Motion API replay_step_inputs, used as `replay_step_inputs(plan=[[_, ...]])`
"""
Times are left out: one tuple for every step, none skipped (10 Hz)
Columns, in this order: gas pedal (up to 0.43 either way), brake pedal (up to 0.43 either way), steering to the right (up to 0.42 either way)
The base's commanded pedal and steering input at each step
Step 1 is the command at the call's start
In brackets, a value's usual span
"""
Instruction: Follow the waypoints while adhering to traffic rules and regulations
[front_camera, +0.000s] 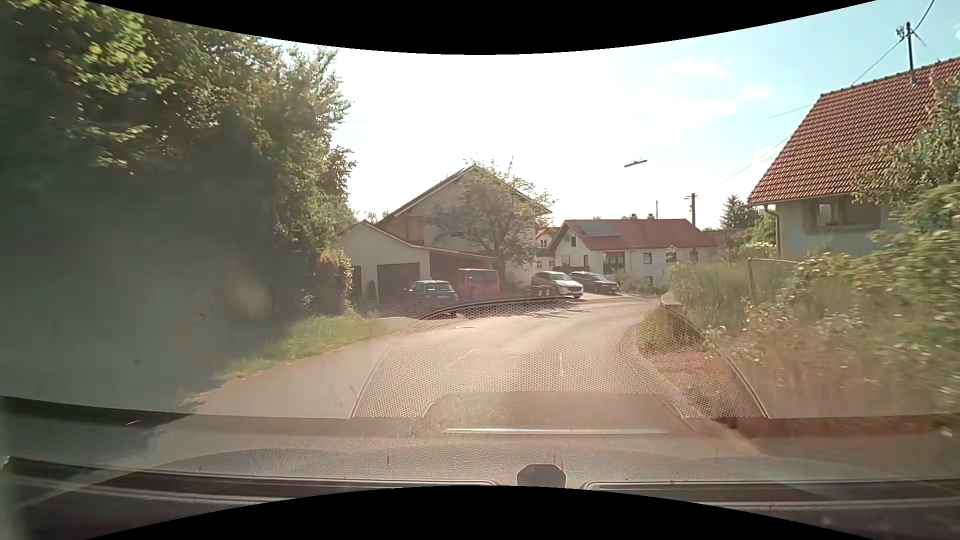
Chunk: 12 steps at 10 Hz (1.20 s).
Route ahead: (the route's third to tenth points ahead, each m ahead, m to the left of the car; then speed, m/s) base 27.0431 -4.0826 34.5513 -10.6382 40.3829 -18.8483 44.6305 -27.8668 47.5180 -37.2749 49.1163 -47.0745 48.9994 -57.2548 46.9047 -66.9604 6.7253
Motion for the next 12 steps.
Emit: replay_step_inputs(plan=[[0.0,0.006,0.046],[0.0,0.006,0.046],[0.0,0.006,0.05],[0.0,0.006,0.053],[0.0,0.006,0.058],[0.0,0.006,0.06],[0.0,0.006,0.06],[0.0,0.006,0.065],[0.0,0.006,0.076],[0.0,0.006,0.087],[0.0,0.006,0.096],[0.0,0.006,0.11]])
